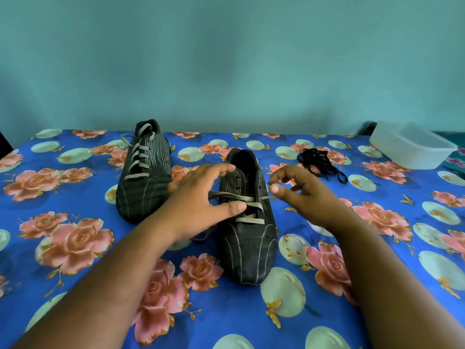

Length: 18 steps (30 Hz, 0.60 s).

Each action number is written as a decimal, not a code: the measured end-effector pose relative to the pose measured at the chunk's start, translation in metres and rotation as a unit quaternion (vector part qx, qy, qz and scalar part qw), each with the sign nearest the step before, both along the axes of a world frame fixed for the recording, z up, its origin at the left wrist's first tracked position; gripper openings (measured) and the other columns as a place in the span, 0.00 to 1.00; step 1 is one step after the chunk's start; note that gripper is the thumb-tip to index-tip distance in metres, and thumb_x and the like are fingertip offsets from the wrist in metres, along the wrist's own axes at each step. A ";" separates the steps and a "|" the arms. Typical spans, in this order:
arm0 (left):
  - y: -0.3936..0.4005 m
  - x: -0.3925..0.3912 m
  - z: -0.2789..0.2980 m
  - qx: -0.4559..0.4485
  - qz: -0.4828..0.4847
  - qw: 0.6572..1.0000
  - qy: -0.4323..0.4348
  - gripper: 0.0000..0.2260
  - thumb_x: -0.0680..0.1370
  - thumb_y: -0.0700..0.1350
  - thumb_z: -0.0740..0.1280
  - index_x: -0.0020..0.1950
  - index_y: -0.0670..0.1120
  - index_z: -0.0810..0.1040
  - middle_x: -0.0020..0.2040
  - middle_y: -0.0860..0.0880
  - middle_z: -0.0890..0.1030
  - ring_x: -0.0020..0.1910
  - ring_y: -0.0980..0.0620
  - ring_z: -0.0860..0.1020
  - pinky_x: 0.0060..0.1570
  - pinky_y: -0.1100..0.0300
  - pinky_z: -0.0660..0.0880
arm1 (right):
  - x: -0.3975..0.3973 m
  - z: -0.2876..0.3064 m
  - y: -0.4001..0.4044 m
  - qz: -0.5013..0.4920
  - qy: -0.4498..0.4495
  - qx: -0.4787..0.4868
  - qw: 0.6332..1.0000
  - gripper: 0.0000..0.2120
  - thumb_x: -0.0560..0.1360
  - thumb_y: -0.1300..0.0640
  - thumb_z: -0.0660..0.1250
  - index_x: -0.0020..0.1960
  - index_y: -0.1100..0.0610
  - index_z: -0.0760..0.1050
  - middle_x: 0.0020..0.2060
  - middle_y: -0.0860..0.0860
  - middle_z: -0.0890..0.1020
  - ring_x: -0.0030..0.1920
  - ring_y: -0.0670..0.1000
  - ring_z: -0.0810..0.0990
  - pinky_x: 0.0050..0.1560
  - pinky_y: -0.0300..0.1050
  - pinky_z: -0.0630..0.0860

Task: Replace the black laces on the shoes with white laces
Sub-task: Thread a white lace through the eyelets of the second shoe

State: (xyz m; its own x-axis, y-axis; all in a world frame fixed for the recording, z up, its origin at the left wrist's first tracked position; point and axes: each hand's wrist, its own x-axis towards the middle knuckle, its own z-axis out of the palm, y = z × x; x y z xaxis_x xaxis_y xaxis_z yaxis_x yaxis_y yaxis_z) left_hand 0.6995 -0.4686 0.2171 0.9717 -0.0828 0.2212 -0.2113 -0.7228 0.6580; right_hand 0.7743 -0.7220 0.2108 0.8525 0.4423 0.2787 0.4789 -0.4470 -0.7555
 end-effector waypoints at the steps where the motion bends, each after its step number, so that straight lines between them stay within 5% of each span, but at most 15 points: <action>1: 0.003 -0.001 0.002 0.022 -0.007 0.999 0.025 0.41 0.61 0.77 0.62 0.72 0.66 0.65 0.71 0.65 0.68 0.74 0.60 0.63 0.71 0.52 0.55 | -0.002 -0.001 0.002 0.023 -0.014 -0.021 0.999 0.10 0.74 0.43 0.70 0.48 0.48 0.79 0.48 0.42 0.81 0.53 0.43 0.76 0.52 0.38 0.72; 4: 0.000 -0.003 0.002 0.047 -0.032 0.997 0.049 0.48 0.60 0.79 0.65 0.77 0.64 0.61 0.77 0.62 0.60 0.76 0.64 0.54 0.67 0.59 0.49 | -0.001 -0.003 0.003 0.052 -0.030 -0.042 0.997 0.08 0.73 0.46 0.72 0.46 0.50 0.80 0.47 0.45 0.82 0.53 0.46 0.76 0.53 0.38 0.72; 7: -0.004 -0.004 0.000 0.038 -0.030 0.998 0.037 0.47 0.60 0.79 0.64 0.77 0.65 0.60 0.74 0.64 0.60 0.74 0.64 0.55 0.69 0.59 0.49 | 0.002 -0.002 -0.001 0.053 0.010 -0.024 0.998 0.03 0.77 0.52 0.72 0.45 0.49 0.80 0.46 0.46 0.82 0.47 0.43 0.78 0.51 0.42 0.75; 10: -0.002 -0.003 0.000 0.042 -0.020 0.997 0.054 0.48 0.57 0.79 0.62 0.76 0.67 0.60 0.69 0.67 0.59 0.69 0.66 0.58 0.71 0.56 0.52 | 0.005 -0.002 -0.004 0.032 0.043 0.009 0.999 0.04 0.79 0.55 0.70 0.45 0.49 0.79 0.43 0.44 0.79 0.37 0.39 0.74 0.41 0.36 0.76; 13: -0.004 -0.005 0.003 0.033 -0.028 0.997 0.063 0.48 0.56 0.79 0.63 0.75 0.67 0.60 0.64 0.75 0.58 0.65 0.70 0.57 0.68 0.58 0.51 | 0.015 -0.007 -0.007 -0.044 -0.012 0.005 0.999 0.05 0.80 0.55 0.69 0.45 0.52 0.77 0.41 0.43 0.78 0.41 0.39 0.75 0.44 0.31 0.71; 18: -0.004 -0.004 0.001 0.025 -0.031 0.996 0.077 0.47 0.57 0.79 0.64 0.75 0.69 0.58 0.63 0.77 0.56 0.68 0.68 0.56 0.74 0.52 0.50 | 0.028 -0.011 -0.021 -0.264 -0.038 0.033 0.963 0.07 0.82 0.52 0.66 0.48 0.54 0.75 0.39 0.49 0.78 0.38 0.49 0.73 0.35 0.42 0.67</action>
